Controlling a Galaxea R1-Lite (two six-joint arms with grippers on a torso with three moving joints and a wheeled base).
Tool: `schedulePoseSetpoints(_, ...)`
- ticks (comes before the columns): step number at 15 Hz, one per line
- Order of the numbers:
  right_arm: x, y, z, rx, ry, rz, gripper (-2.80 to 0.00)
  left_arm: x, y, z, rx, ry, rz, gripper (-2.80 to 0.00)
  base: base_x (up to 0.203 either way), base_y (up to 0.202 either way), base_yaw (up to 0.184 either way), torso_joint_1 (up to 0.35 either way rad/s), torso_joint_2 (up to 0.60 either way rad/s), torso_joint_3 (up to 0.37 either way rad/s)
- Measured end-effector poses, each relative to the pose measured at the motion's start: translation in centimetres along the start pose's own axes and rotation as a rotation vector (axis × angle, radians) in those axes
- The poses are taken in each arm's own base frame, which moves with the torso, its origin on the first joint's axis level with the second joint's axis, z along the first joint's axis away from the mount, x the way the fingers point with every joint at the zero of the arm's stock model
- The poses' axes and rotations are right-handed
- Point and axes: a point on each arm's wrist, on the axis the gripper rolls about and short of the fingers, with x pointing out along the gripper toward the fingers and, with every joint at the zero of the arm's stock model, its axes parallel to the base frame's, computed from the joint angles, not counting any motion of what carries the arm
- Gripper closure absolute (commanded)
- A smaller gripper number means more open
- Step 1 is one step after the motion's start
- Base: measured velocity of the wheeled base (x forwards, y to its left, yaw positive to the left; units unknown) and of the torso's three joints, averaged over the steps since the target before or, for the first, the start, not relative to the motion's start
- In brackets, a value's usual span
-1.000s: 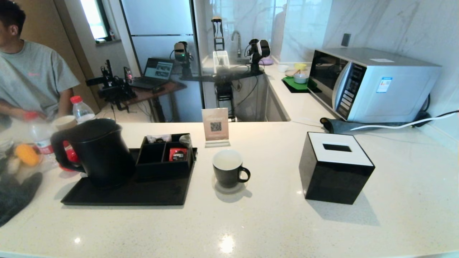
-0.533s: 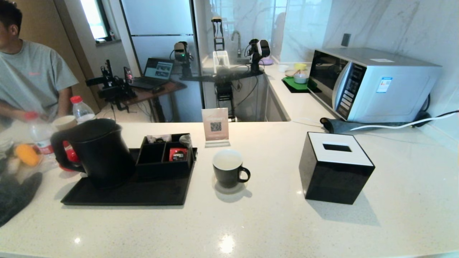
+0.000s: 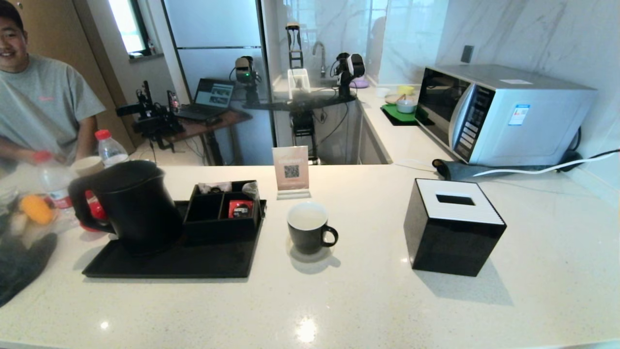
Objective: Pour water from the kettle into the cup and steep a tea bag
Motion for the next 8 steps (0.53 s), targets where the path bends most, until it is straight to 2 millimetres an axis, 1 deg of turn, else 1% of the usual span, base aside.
schedulePoseSetpoints(1, 0.0, 0.0, 0.0, 0.0, 0.0, 0.0, 0.0, -0.1, 0.0, 0.4, 0.0, -0.009, -0.001, 0.0, 0.0, 0.0, 0.0, 0.0, 0.0, 0.0)
schedulePoseSetpoints(3, 0.0, 0.0, 0.0, 0.0, 0.0, 0.0, 0.0, -0.5, 0.0, 1.8, 0.0, -0.035, -0.003, 0.0, 0.0, 0.0, 0.0, 0.0, 0.0, 0.0)
schedulePoseSetpoints(6, 0.0, 0.0, 0.0, 0.0, 0.0, -0.001, 0.0, -1.0, 0.1, 4.8, -0.003, -0.087, 0.005, 0.0, 0.0, 0.0, 0.0, 0.0, 0.0, 0.0)
schedulePoseSetpoints(8, 0.0, 0.0, 0.0, 0.0, 0.0, 0.0, 0.0, -1.0, 0.2, 6.5, -0.025, -0.1, 0.046, 0.0, 0.0, 0.0, 0.0, 0.0, 0.0, 0.0)
